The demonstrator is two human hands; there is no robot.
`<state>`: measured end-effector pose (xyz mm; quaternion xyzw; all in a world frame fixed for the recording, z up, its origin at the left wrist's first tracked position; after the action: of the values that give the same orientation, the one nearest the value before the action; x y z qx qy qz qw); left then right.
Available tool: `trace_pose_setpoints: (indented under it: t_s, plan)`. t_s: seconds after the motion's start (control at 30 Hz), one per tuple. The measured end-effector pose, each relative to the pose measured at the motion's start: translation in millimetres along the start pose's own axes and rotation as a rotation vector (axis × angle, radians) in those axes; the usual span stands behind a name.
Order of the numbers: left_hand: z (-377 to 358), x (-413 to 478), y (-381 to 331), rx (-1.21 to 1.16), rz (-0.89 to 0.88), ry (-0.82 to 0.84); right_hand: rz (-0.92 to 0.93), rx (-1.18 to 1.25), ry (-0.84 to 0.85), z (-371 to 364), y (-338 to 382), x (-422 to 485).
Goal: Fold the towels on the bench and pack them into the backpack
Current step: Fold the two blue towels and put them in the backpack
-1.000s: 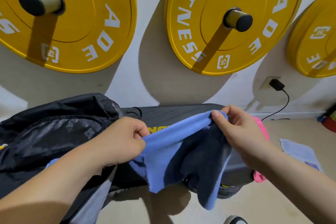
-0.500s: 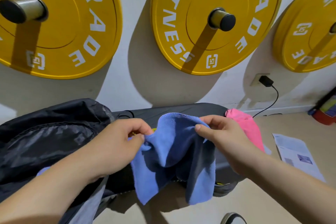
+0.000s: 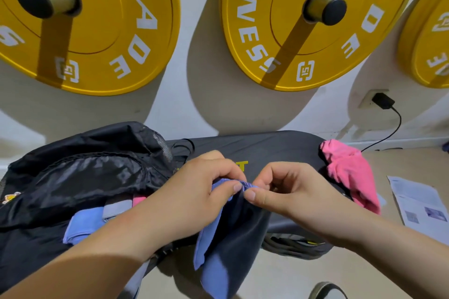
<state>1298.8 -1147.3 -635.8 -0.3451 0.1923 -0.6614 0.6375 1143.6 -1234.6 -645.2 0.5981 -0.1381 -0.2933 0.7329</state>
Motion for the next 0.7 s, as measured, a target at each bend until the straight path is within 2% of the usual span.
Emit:
trace_pose_setpoints:
  t_s: [0.13, 0.23, 0.33, 0.57, 0.7]
  plan:
    - [10, 3, -2, 0.031, -0.032, -0.063, 0.024, -0.135, 0.135, -1, 10, -5]
    - [28, 4, 7, 0.05, 0.017, -0.206, -0.008, -0.025, 0.205, -7, 9, -8]
    - [46, 2, 29, 0.098, 0.12, -0.332, -0.038, -0.045, 0.118, 7, 3, -2]
    - [61, -6, 67, 0.311, 0.261, -0.403, -0.221, -0.319, -0.118, 44, -35, 14]
    - [55, -5, 52, 0.279, 0.204, -0.289, -0.144, -0.366, -0.239, 51, -30, 12]
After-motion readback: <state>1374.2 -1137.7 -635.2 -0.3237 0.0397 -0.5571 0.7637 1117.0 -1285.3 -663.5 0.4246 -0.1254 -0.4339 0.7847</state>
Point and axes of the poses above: each hand's wrist, its own x-axis towards the middle knuckle, its own z-axis out of the back of the hand, y = z × x, the point moved 5 cm from there along x, towards the middle knuckle, and after that the axes turned 6 degrees about -z, right-handed, at the moved point
